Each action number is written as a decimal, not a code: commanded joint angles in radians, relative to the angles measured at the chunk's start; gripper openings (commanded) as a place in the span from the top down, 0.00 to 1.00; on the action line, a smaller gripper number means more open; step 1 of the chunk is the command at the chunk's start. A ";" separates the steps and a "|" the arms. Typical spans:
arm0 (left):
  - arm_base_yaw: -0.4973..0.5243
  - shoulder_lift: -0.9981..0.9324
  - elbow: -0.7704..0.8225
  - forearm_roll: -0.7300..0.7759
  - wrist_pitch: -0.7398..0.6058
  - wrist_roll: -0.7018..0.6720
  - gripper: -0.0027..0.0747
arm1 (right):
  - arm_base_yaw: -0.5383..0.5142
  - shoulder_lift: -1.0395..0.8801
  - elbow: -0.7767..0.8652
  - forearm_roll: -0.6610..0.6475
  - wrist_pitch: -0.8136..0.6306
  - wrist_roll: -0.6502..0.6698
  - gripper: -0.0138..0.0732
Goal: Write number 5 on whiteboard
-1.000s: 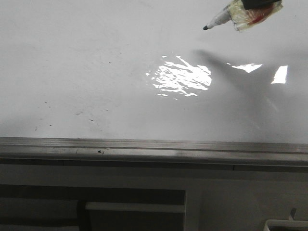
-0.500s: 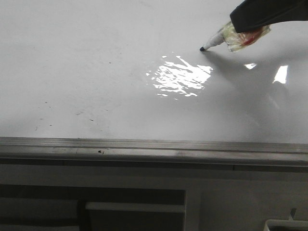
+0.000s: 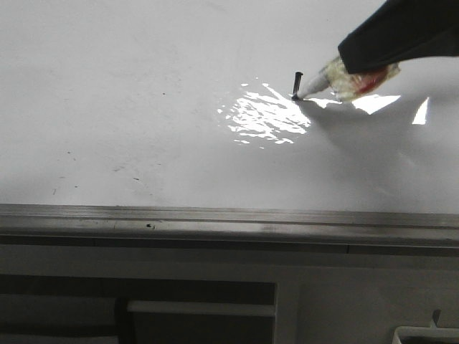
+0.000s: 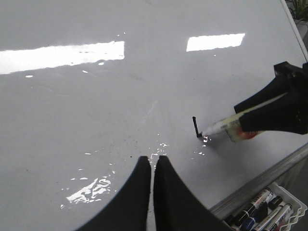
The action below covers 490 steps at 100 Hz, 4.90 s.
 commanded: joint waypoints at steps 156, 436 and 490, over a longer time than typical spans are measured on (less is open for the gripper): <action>0.000 0.004 -0.028 -0.005 -0.061 -0.002 0.99 | -0.001 0.002 0.063 -0.045 0.029 0.176 0.89; 0.000 0.004 -0.028 -0.005 -0.034 -0.002 0.99 | -0.222 -0.087 -0.006 -0.127 0.043 0.176 0.89; -0.005 0.192 -0.280 0.101 0.430 0.177 0.44 | -0.027 -0.226 -0.132 -0.119 0.384 -0.012 0.89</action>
